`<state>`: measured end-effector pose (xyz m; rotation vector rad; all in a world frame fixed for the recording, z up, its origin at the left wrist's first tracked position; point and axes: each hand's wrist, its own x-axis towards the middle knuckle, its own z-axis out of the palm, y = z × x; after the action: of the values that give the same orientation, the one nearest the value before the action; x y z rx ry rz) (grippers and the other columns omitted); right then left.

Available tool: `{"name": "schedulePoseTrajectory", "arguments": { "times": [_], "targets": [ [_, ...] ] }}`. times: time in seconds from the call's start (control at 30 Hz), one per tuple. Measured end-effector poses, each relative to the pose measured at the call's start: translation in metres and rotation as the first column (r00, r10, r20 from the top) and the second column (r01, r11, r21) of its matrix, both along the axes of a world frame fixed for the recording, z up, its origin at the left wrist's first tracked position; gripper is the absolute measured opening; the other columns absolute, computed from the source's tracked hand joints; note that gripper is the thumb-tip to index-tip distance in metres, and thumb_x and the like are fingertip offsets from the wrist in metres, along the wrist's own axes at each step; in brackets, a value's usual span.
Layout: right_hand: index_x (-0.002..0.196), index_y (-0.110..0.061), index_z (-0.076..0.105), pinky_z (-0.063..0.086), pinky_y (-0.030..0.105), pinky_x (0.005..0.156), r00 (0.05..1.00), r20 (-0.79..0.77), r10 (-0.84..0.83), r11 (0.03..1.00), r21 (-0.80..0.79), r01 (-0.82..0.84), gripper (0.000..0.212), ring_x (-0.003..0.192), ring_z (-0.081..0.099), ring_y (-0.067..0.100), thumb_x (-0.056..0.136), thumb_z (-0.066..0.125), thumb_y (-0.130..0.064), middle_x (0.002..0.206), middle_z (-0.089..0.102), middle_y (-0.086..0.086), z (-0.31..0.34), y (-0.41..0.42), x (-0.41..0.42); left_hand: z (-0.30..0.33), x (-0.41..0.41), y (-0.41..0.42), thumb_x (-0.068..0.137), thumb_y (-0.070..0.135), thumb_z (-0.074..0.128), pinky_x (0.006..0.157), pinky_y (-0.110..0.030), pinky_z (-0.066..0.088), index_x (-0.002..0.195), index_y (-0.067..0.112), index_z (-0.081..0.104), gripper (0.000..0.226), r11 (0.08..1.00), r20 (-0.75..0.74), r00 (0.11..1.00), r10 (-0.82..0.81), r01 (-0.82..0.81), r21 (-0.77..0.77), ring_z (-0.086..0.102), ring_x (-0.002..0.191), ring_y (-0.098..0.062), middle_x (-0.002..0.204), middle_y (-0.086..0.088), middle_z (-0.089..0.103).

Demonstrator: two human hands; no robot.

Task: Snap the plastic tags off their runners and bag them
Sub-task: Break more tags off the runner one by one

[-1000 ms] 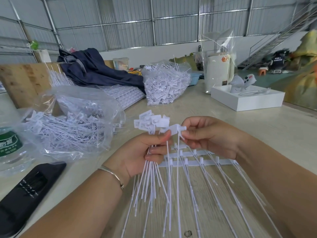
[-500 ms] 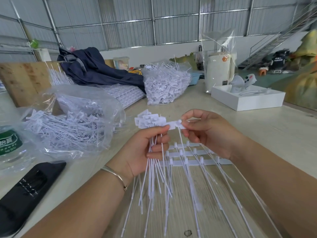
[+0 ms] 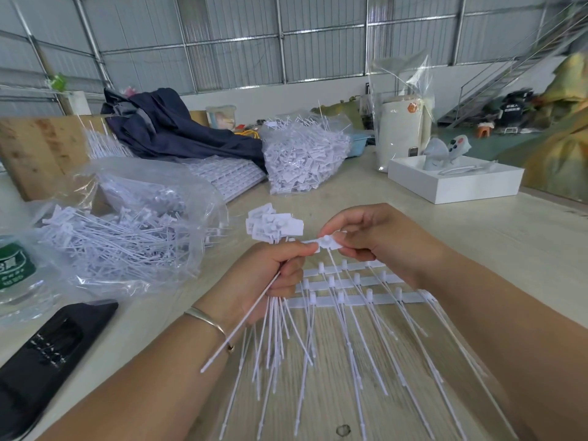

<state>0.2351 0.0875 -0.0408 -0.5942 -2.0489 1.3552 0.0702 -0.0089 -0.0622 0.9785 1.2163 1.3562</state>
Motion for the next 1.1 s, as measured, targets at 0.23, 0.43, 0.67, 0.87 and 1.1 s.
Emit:
{"name": "schedulePoseTrajectory", "arguments": {
  "times": [0.23, 0.43, 0.67, 0.87, 1.1],
  "targets": [
    [0.069, -0.011, 0.071, 0.029, 0.029, 0.061, 0.980, 0.189, 0.054, 0.996, 0.061, -0.067, 0.038, 0.056, 0.033, 0.019, 0.086, 0.046, 0.011, 0.060, 0.041, 0.011, 0.006, 0.000, 0.004, 0.004, 0.002, -0.005, 0.062, 0.014, 0.068, 0.033, -0.018, 0.011, 0.050, 0.019, 0.036, 0.035, 0.998, -0.131, 0.990, -0.048, 0.042, -0.053, 0.018, 0.031, -0.006, 0.037, 0.007, 0.024],
    [0.078, -0.008, 0.068, 0.033, 0.019, 0.050, 1.000, -0.027, -0.009, 0.986, -0.168, 0.005, 0.030, 0.050, 0.036, 0.013, 0.091, 0.045, 0.008, 0.058, 0.049, 0.006, 0.004, 0.007, 0.007, 0.006, -0.003, -0.004, 0.069, 0.006, 0.067, 0.032, -0.013, 0.018, 0.060, 0.021, 0.038, 0.033, 0.998, 0.135, 0.989, -0.053, 0.056, -0.018, 0.022, 0.035, -0.002, 0.047, 0.009, 0.024],
    [0.099, -0.002, 0.061, 0.052, 0.023, 0.054, 0.977, -0.205, -0.058, 0.907, -0.421, -0.034, 0.015, 0.050, 0.057, 0.016, 0.090, 0.055, 0.009, 0.069, 0.068, 0.016, -0.001, 0.005, -0.002, 0.000, 0.003, 0.000, 0.073, 0.025, 0.070, 0.032, -0.015, 0.033, 0.075, 0.016, 0.047, 0.025, 0.995, 0.199, 0.979, 0.050, -0.032, -0.093, 0.046, 0.044, -0.008, 0.056, 0.000, 0.047],
    [0.091, -0.008, 0.057, 0.042, 0.032, 0.060, 0.976, -0.152, -0.156, 0.946, -0.306, 0.104, 0.016, 0.048, 0.052, 0.016, 0.084, 0.067, 0.002, 0.084, 0.074, 0.018, -0.003, 0.002, -0.003, -0.003, 0.006, 0.001, 0.086, 0.031, 0.064, 0.046, -0.021, 0.050, 0.059, 0.012, 0.051, 0.036, 0.992, 0.233, 0.966, 0.111, -0.095, -0.079, 0.068, 0.059, -0.017, 0.062, -0.007, 0.061],
    [0.083, -0.011, 0.064, 0.039, 0.023, 0.050, 0.939, -0.146, -0.312, 0.929, -0.254, 0.269, 0.014, 0.048, 0.055, 0.014, 0.078, 0.075, -0.004, 0.068, 0.068, 0.007, -0.011, 0.002, -0.008, -0.001, 0.010, -0.003, 0.094, 0.040, 0.054, 0.044, -0.020, 0.048, 0.108, 0.007, 0.069, 0.039, 0.994, 0.141, 0.990, 0.026, -0.011, -0.106, 0.066, 0.058, -0.017, 0.064, -0.005, 0.063]
  ]
}}
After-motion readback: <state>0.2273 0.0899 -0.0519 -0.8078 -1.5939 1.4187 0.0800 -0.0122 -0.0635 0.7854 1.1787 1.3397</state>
